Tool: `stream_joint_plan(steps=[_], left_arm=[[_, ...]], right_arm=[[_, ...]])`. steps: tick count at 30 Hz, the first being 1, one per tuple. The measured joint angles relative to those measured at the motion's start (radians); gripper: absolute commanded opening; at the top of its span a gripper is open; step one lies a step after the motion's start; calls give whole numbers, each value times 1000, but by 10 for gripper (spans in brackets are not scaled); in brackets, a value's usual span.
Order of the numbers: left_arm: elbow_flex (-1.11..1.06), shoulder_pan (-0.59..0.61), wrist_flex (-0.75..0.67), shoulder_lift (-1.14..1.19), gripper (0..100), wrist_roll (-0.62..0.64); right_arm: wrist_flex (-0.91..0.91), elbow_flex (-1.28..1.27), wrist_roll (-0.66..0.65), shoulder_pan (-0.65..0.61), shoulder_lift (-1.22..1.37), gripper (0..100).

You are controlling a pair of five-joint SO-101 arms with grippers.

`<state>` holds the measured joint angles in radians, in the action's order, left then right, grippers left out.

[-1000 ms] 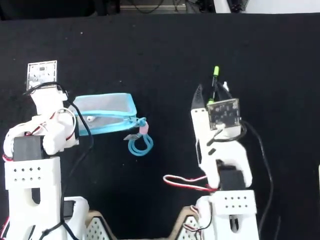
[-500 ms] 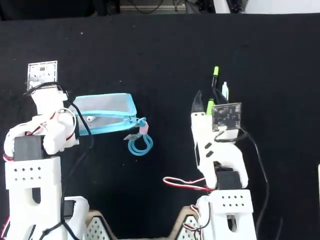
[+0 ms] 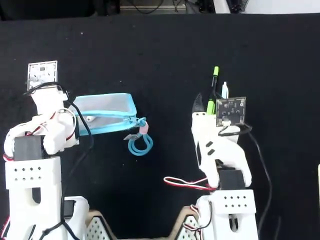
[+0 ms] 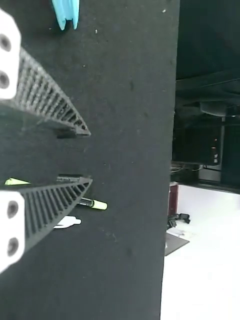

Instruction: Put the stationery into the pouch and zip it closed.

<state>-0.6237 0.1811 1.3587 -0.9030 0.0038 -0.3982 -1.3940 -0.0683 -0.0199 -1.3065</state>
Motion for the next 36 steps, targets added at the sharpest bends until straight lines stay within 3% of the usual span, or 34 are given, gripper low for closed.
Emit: stream_joint_plan(steps=[10,20,36], left_arm=[[0,0,0,0,30,0],[0,0,0,0,30,0],[0,0,0,0,30,0]], right_arm=[[-92,272,3,0,400,113],[-97,519,3,118,904,113],[-97,769,3,124,1326,113]])
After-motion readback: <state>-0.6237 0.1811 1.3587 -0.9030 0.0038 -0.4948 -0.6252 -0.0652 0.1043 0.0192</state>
